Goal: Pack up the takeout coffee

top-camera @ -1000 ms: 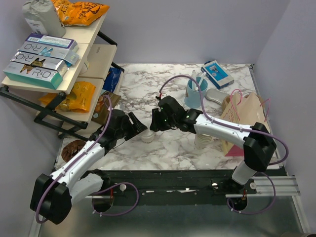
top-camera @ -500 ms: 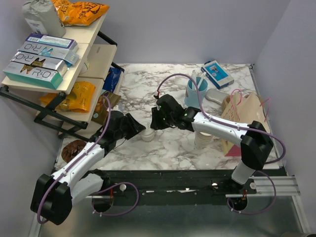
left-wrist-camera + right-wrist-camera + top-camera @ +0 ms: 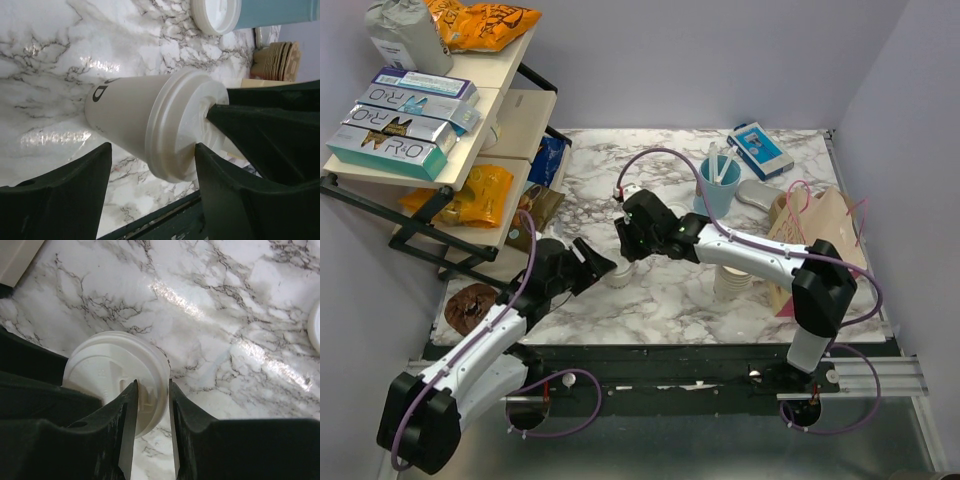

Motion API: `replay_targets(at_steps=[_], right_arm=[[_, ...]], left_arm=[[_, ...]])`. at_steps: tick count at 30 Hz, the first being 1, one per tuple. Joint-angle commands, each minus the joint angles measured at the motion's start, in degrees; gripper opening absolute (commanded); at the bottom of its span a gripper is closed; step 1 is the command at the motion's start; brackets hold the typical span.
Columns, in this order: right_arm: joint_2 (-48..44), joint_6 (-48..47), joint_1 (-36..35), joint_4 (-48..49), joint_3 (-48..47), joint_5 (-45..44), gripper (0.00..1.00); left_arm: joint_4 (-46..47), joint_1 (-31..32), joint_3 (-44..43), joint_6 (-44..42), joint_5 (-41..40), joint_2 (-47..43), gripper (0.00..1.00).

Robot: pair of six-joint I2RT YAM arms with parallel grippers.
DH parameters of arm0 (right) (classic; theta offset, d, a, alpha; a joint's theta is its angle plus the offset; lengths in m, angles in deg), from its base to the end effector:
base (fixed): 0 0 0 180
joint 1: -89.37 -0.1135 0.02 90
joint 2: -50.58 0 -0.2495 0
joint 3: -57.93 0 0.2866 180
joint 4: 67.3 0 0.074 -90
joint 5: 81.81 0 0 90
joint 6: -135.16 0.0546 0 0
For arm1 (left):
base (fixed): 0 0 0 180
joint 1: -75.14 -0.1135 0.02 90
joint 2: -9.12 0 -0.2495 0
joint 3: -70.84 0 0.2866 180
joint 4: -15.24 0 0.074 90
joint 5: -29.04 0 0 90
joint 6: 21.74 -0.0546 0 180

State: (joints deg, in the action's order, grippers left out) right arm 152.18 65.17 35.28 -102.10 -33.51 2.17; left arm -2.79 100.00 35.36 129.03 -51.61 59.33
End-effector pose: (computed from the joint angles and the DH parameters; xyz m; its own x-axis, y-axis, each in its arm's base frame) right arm 0.2645 0.3555 0.2167 -0.6501 -0.3176 -0.6902 -0.5741 0.8004 0.1725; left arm 0.2186 -0.1111 0.1631 -0.7099 -0.6201 -0.3339 -0.1654 0.6077 -0.7768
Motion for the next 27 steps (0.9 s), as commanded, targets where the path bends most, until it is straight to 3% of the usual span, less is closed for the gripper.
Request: replay_targets(at_steps=[1,7,11,16,27], right_arm=[[3.87,-10.43,0.38,-1.36,-0.71,1.00,0.38],[3.16,-15.87,0.47,0.39,-1.42,5.13,0.40],[2.11,-17.99,0.38,0.83,-1.16,7.87,0.52],[0.53,-9.39,0.38,0.48,-2.38,4.20,0.66],[-5.80,2.14,0.38,1.71,-0.46,5.58,0.73]], left_arm=[[-8.80,0.36,0.29,-2.59,2.61,-4.59,0.87],[-14.08,0.27,-3.49,-3.91,0.07,-7.94,0.98],[-14.26,0.27,-3.76,-3.47,-0.55,-7.59,0.99],[-13.12,0.19,-4.46,-3.03,-0.64,-6.01,0.99],[-17.51,-0.95,-7.36,-3.56,-4.68,-8.64,0.99]])
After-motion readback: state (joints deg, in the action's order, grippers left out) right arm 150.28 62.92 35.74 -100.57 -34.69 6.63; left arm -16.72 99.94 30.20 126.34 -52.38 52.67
